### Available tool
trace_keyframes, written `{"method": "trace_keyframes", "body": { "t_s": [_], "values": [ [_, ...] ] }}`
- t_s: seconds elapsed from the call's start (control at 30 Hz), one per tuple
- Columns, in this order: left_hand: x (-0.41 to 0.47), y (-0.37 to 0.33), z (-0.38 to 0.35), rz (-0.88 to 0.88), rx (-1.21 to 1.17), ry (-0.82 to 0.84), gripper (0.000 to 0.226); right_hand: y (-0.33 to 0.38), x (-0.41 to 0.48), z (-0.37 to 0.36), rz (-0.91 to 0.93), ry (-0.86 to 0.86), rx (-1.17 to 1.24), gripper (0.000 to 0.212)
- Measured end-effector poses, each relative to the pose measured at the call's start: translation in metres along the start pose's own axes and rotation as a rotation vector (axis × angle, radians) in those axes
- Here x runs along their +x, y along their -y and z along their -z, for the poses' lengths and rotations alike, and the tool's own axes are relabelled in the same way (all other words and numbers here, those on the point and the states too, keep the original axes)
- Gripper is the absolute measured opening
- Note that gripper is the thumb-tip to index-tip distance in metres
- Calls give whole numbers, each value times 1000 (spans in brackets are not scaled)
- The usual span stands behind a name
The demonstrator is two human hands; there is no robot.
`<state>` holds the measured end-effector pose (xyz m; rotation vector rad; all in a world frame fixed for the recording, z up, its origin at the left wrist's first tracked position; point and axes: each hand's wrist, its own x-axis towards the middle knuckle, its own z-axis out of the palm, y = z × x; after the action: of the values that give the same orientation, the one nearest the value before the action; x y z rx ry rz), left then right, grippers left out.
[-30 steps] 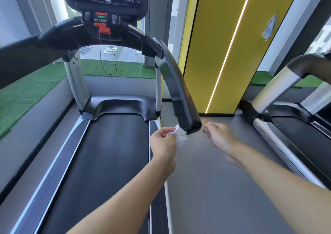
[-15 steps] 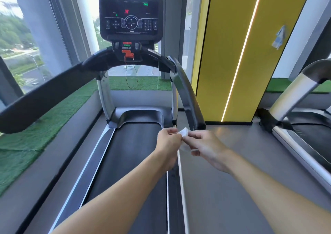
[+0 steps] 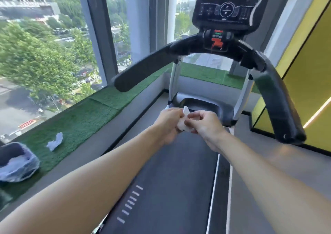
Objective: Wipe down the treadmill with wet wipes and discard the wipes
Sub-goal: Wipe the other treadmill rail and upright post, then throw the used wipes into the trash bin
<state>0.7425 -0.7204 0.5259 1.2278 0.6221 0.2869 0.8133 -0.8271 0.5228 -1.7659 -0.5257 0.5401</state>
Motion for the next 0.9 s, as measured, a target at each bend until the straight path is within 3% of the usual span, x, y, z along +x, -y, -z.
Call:
{"method": "trace_keyframes", "body": {
  "t_s": [0.27, 0.47, 0.7, 0.9],
  "values": [
    [-52, -22, 255, -11, -14, -265, 23, 48, -2, -254, 95, 227, -53, 11],
    [-108, -38, 430, -59, 19, -540, 17, 79, -16, -433, 111, 424, -22, 14],
    [-118, -37, 571, -4, -11, -695, 19, 83, -7, -579, 12, 647, 31, 7],
    [-81, -32, 678, 91, -66, -733, 17, 68, 32, -682, -69, 655, 15, 12]
  ]
}}
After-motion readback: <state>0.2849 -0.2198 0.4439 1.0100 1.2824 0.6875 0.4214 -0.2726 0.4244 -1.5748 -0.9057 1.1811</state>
